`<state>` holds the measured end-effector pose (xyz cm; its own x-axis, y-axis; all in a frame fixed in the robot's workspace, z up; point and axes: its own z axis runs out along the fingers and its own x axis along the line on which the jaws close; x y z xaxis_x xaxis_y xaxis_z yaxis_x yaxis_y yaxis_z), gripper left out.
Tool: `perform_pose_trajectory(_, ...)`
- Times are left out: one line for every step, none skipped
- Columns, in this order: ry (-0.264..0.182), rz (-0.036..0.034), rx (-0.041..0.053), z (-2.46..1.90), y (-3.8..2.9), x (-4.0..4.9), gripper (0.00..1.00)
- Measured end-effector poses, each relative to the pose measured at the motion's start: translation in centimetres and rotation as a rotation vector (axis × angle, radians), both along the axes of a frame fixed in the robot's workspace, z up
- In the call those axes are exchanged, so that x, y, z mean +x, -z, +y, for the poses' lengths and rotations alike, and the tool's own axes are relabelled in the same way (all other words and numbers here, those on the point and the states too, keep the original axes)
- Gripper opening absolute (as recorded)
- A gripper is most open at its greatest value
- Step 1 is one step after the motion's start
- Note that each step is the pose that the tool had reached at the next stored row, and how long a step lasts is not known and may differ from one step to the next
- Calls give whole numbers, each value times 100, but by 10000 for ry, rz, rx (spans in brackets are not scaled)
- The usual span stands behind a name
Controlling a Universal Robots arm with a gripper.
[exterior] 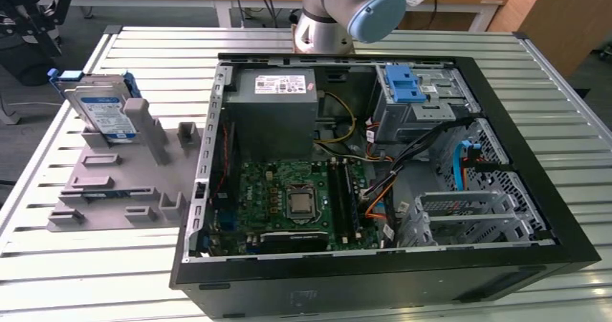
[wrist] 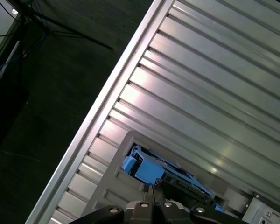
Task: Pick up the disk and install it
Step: 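Pick up the disk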
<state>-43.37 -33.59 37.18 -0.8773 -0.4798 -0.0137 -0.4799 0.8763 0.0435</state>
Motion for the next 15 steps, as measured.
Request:
perform_pose_trajectory(-50,0,0,0,0,0,11)
perform_pose_trajectory(-105,0,0,0,0,0,11)
perform_pose_trajectory(-154,-1,0,0,0,0,11)
perform_pose_trajectory(-203,-1,0,0,0,0,11)
perform_pose_trajectory(-252,-1,0,0,0,0,11)
perform_pose_trajectory(-300,0,0,0,0,0,11)
perform_pose_trajectory(-348,0,0,0,0,0,11)
perform_pose_trajectory(-399,-1,0,0,0,0,11)
perform_pose_trajectory(-468,0,0,0,0,0,11)
perform_pose_trajectory(-534,-1,0,0,0,0,11)
perform_pose_trajectory(-594,0,0,0,0,0,11)
perform_pose_trajectory(-654,0,0,0,0,0,11)
perform_pose_trajectory(-716,-1,1,0,1,0,11)
perform_pose_trajectory(-780,-1,0,0,0,0,11)
perform_pose_trajectory(-853,0,0,0,0,0,11)
